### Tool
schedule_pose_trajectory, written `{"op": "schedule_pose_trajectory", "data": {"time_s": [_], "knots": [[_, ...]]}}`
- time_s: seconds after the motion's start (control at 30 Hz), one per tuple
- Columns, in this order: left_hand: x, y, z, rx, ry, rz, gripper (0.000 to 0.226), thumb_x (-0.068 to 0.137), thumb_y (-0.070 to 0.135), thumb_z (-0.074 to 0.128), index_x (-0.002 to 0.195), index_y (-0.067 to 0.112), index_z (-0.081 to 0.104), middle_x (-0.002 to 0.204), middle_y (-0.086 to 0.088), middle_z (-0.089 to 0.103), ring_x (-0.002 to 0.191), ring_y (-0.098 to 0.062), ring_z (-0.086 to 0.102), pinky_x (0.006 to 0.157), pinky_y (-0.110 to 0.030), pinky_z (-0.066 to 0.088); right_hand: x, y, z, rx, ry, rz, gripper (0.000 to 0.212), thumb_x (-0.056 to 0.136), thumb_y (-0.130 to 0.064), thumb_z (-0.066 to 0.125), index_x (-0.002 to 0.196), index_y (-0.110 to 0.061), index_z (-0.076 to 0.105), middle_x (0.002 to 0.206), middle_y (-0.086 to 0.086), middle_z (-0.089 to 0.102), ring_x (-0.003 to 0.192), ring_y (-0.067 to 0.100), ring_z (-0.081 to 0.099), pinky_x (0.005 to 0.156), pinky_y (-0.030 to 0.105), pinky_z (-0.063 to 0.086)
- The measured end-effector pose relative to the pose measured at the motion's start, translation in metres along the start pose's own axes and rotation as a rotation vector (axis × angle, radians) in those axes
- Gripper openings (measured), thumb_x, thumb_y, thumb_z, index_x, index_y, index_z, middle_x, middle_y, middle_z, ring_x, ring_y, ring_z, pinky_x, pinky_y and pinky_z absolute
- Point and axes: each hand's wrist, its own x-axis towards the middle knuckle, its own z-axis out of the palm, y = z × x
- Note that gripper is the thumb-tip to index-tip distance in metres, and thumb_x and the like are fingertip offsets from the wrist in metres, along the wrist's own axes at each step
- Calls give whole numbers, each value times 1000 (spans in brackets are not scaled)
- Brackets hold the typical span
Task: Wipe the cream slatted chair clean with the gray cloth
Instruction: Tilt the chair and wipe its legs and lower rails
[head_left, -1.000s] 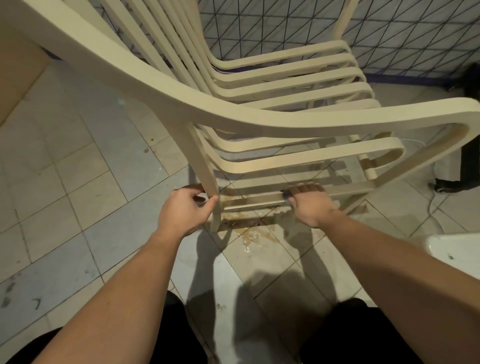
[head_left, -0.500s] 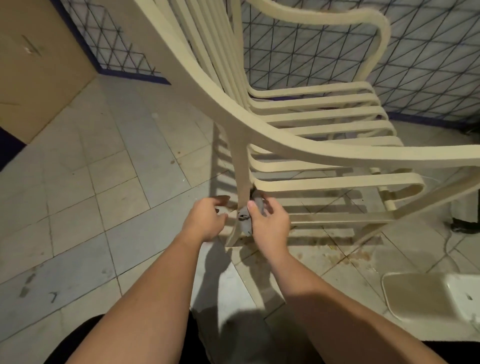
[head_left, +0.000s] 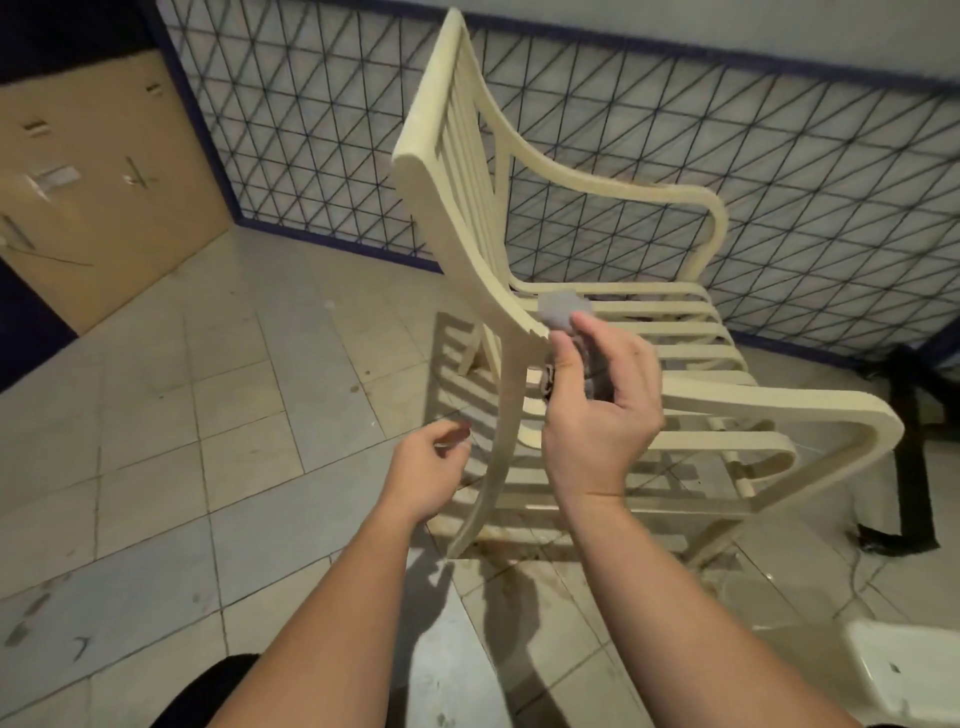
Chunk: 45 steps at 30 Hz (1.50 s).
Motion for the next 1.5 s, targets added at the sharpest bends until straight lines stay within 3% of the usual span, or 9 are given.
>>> {"op": "schedule_pose_trajectory", "data": {"time_s": [0.2, 0.43, 0.57, 0.63, 0.73, 0.93, 1.13, 1.3, 1.5], "knots": [[-11, 26, 11, -130, -21, 68, 28, 95, 22, 66, 123, 22, 70, 110, 17, 71, 90, 10, 65, 83, -9, 51, 6, 49, -5, -255, -422, -353, 41, 84, 6, 71, 124, -7, 69, 124, 8, 67, 117, 19, 62, 107, 30, 46], [-14, 32, 16, -91, -15, 75, 34, 96, 35, 64, 130, 33, 64, 116, 16, 69, 100, -2, 66, 88, -39, 60, 42, 61, -49, -182, -314, -120, 35, 85, 0, 72, 119, -10, 71, 114, 0, 72, 103, 15, 68, 94, 38, 55], [-12, 40, 20, -71, 28, 97, 36, 95, 25, 62, 131, 30, 64, 116, 12, 71, 97, 1, 66, 86, -26, 55, 37, 28, -12, -113, -518, -169, 39, 85, -8, 75, 124, -13, 69, 125, -3, 67, 119, 8, 62, 107, 27, 45], [-10, 42, 24, -67, 48, 96, 34, 93, 27, 61, 126, 30, 66, 112, 13, 72, 98, -1, 67, 91, -32, 55, 18, 40, -7, -176, -606, -191, 50, 82, -7, 78, 129, -15, 65, 131, -4, 64, 126, 10, 58, 111, 31, 42], [-8, 44, 26, 7, 63, 97, 24, 97, 38, 59, 117, 26, 67, 107, 14, 72, 98, -7, 66, 92, -39, 55, 20, 77, -34, -311, -608, -153, 55, 80, -6, 78, 132, -17, 64, 131, -4, 65, 126, 11, 57, 108, 41, 45], [-8, 45, 27, 15, 17, 101, 33, 101, 34, 55, 132, 22, 60, 115, 11, 69, 102, -11, 67, 93, -37, 54, 48, 73, -47, -461, -813, -228, 48, 92, -28, 66, 139, -27, 58, 130, -11, 65, 117, 16, 58, 100, 39, 46], [-8, 50, 31, 67, 10, 146, 23, 103, 23, 48, 124, 22, 58, 113, 4, 65, 101, -14, 60, 86, -31, 47, 39, 36, 9, -299, -765, -141, 53, 88, -21, 63, 141, -24, 56, 135, -8, 63, 123, 15, 59, 105, 31, 46], [-6, 47, 32, 69, -12, 147, 28, 105, 31, 49, 129, 19, 57, 116, 5, 63, 90, 4, 57, 70, -13, 40, 49, 83, -64, -496, -807, -189, 54, 83, -11, 71, 135, -23, 62, 130, -9, 66, 120, 14, 59, 106, 34, 44], [-3, 50, 29, 81, 12, 132, 22, 103, 32, 54, 121, 21, 61, 105, 10, 63, 88, 1, 58, 61, -6, 38, 79, 134, -147, -718, -736, -226, 59, 79, 3, 74, 133, -16, 62, 134, 2, 63, 131, 22, 54, 116, 45, 35]]}}
